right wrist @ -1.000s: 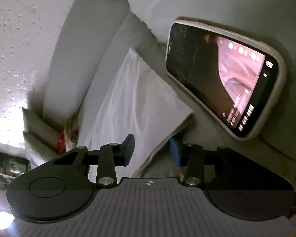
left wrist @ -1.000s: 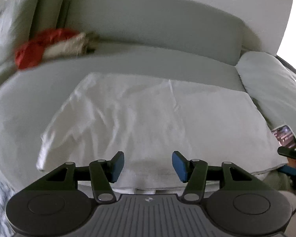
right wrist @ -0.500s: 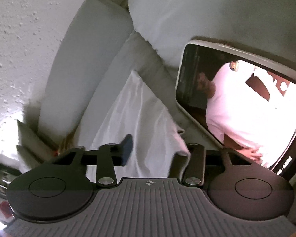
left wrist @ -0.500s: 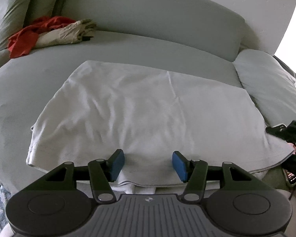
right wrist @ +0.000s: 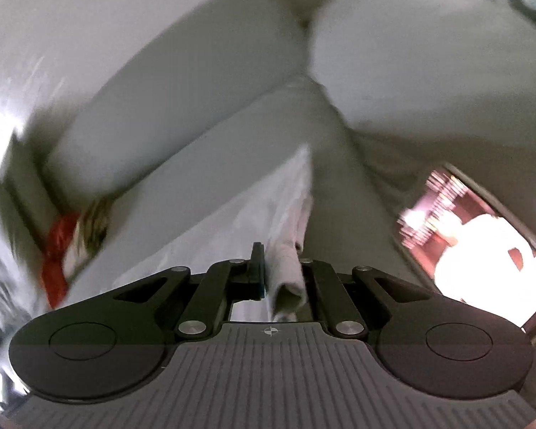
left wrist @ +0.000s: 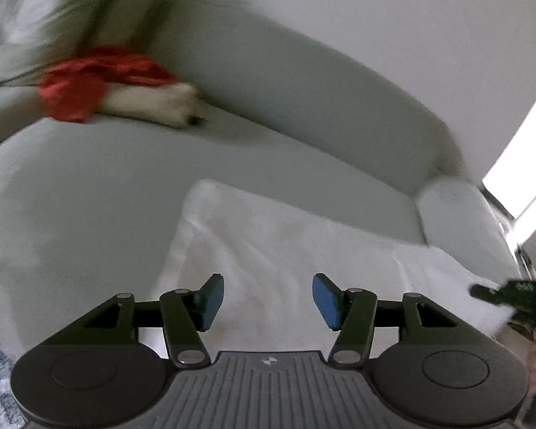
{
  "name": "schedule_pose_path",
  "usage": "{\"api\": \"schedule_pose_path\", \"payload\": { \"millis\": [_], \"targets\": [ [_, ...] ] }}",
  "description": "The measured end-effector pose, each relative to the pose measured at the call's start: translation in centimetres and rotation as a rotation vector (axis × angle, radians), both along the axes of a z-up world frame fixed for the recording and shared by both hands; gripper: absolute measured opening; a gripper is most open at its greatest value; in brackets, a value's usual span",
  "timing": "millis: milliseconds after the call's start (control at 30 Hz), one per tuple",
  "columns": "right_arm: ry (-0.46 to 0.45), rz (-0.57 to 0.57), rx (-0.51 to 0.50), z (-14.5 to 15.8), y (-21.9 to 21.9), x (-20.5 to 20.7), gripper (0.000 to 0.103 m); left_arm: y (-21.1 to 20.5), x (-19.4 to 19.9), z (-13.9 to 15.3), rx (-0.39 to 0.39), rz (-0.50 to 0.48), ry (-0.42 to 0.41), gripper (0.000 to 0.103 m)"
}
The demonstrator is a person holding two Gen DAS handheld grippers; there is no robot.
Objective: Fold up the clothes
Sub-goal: 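Grasp the sweatshirt edge with the right tool and fold it lengthwise over the body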
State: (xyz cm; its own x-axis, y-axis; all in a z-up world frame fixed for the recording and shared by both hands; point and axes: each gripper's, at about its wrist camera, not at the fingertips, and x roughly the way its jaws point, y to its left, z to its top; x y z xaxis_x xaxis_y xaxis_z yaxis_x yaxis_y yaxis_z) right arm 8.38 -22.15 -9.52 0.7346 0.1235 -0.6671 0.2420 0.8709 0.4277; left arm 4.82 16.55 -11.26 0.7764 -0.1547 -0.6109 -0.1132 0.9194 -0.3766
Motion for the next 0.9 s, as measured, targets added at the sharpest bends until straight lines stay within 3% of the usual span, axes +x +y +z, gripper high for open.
{"api": "schedule_pose_path", "payload": {
  "millis": [167,300,400,567,733,900],
  "targets": [
    [-0.042,0.212,-0.238,2.4,11.3,1.0,0.006,4.7,-1.1,-1.2,-0.069,0.166,-0.024,0.054],
    [-0.011,0.411,-0.342,0.5,20.7,1.1,0.006,6.8,-1.4,-1.5,-0.112,0.241,-0.041,0.054],
    [0.084,0.525,-0.384,-2.8,25.8,1.2,0.006,7.7,-1.3,-2.1,-0.151,0.272,-0.005,0.054],
    [0.133,0.548,-0.478,-4.7,28.8,0.8,0.006,8.0,-1.6,-1.9,-0.150,0.262,-0.012,0.054],
    [0.128,0.471,-0.350,-2.8,27.1,0.1,0.005,8.2,-1.8,-2.0,-0.161,0.282,-0.021,0.055],
    [0.091,0.453,-0.287,-1.8,27.8,0.2,0.005,8.7,-2.0,-2.2,-0.182,0.306,-0.009,0.055]
  ]
}}
